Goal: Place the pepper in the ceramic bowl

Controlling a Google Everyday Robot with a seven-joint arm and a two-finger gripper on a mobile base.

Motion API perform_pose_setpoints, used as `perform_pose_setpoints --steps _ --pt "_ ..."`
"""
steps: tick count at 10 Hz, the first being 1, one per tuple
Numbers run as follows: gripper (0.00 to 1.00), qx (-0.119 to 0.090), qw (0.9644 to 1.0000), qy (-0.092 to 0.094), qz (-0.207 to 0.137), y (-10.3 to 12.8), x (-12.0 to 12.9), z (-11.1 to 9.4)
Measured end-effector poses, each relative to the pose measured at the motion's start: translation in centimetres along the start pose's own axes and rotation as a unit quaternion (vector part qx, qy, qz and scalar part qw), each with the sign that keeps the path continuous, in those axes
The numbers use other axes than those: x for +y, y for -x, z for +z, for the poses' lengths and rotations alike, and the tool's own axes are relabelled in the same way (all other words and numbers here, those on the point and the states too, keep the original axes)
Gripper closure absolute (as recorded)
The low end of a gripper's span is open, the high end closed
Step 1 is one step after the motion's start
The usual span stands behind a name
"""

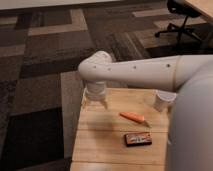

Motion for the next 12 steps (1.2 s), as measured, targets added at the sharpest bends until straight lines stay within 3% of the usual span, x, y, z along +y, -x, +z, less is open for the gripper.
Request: perform_pose_setpoints --steps 2,7,9,10,11,12 --pt "0.35 0.006 0.9998 -0.017 -0.003 -0.3 -3.2 -0.6" --pt "0.35 0.006 0.9998 -0.016 -0.005 -0.3 -3.0 -0.6" --pt "0.35 0.003 0.9988 -0.036 -0.034 0.1 -3.8 -0.5" --pt "0.35 -0.001 0.995 -0.057 -0.082 0.6 -4.9 -0.5" --pt "0.35 -0.004 0.9899 -0.063 -0.127 1.0 -5.6 -0.5" --pt "0.35 -0.003 0.9775 -0.067 -0.2 1.2 -6.1 -0.4"
